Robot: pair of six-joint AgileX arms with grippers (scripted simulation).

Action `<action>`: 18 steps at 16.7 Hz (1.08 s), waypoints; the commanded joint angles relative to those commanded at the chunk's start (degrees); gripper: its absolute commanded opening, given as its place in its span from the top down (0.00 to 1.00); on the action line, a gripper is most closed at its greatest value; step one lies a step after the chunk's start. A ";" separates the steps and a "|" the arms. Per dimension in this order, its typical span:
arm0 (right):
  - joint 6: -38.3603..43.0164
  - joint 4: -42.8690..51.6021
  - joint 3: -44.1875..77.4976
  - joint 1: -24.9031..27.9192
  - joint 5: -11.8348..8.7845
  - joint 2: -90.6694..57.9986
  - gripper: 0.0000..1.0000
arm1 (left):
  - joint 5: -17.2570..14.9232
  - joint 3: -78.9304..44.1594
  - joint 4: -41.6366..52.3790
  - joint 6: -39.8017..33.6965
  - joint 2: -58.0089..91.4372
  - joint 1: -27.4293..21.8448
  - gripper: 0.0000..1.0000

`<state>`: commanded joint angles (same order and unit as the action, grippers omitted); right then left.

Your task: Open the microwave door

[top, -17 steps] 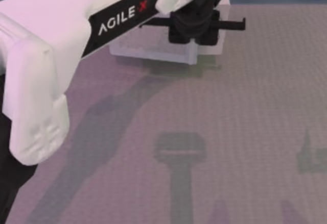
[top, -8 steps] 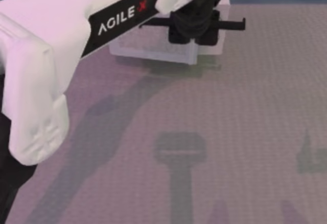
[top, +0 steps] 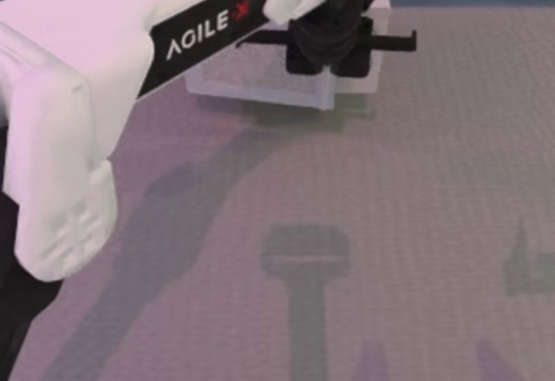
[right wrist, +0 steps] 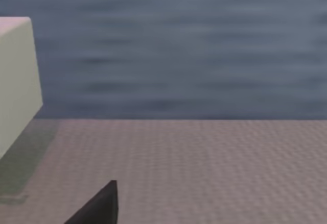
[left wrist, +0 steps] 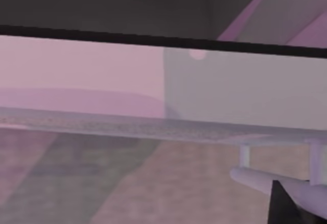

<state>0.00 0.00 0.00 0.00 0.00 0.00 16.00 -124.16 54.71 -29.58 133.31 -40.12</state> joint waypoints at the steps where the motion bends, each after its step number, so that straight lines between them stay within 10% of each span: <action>1: 0.00 0.00 0.00 0.00 0.00 0.00 0.00 | 0.00 0.00 0.00 0.00 0.00 0.00 1.00; 18: 0.00 0.00 0.00 0.00 0.00 0.00 0.00 | -0.93 4.35 -2.37 2.01 -2.52 0.13 1.00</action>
<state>0.00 0.00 0.00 0.00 0.00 0.00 15.07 -119.81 52.34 -27.57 130.79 -39.99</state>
